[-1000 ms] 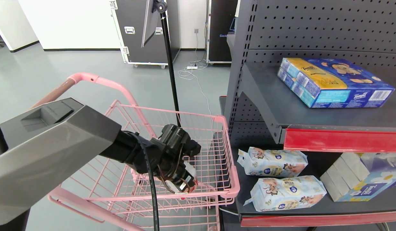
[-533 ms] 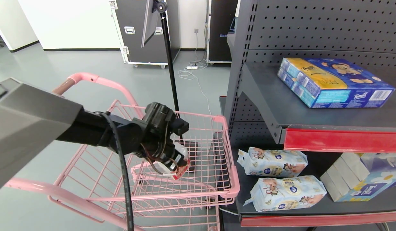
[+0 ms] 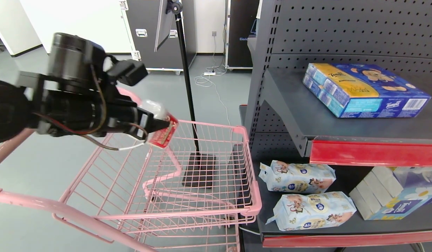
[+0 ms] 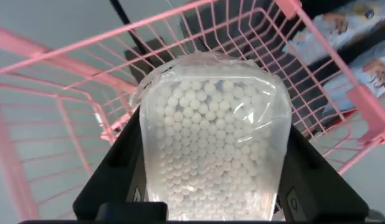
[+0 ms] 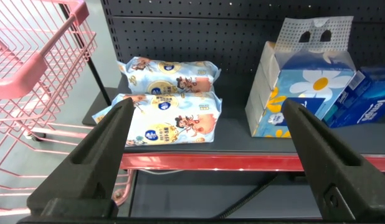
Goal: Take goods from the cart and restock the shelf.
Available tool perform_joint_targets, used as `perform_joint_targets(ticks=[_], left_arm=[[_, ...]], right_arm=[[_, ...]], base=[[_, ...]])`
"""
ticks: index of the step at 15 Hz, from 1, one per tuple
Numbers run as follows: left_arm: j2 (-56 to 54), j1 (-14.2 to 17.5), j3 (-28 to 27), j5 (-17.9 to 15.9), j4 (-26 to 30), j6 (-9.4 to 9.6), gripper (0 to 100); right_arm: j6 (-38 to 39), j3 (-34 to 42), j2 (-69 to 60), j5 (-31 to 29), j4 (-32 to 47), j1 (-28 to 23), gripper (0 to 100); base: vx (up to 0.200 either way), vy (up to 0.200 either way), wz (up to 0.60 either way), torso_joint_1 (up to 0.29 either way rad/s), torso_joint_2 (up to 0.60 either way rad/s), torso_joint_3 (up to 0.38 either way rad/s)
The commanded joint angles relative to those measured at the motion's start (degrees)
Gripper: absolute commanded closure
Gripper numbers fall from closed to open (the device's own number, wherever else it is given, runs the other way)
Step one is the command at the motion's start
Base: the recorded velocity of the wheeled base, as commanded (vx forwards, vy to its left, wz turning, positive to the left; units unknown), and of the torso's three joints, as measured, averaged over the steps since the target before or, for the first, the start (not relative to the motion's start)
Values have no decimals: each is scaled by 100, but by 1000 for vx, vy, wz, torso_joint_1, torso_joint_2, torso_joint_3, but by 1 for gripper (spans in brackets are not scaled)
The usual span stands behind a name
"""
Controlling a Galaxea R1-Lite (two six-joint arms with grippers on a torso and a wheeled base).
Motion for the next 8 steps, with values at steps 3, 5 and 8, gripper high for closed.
perform_joint_targets(ticks=[3,5,8], left_arm=[[-2984,938,1539,-181,164,-229,100],[-3916,1044,2102,-410,182,-519,100],[-5287,1044,2954,-498,288,-669,100]], right_arm=[[8,0,4,1,0,2,0],[8,0,4,1,0,2,0],[8,0,4,1,0,-7,0]], base=[[0,0,0,0,0,0],[0,0,0,0,0,0],[0,0,0,17,-61,-43]])
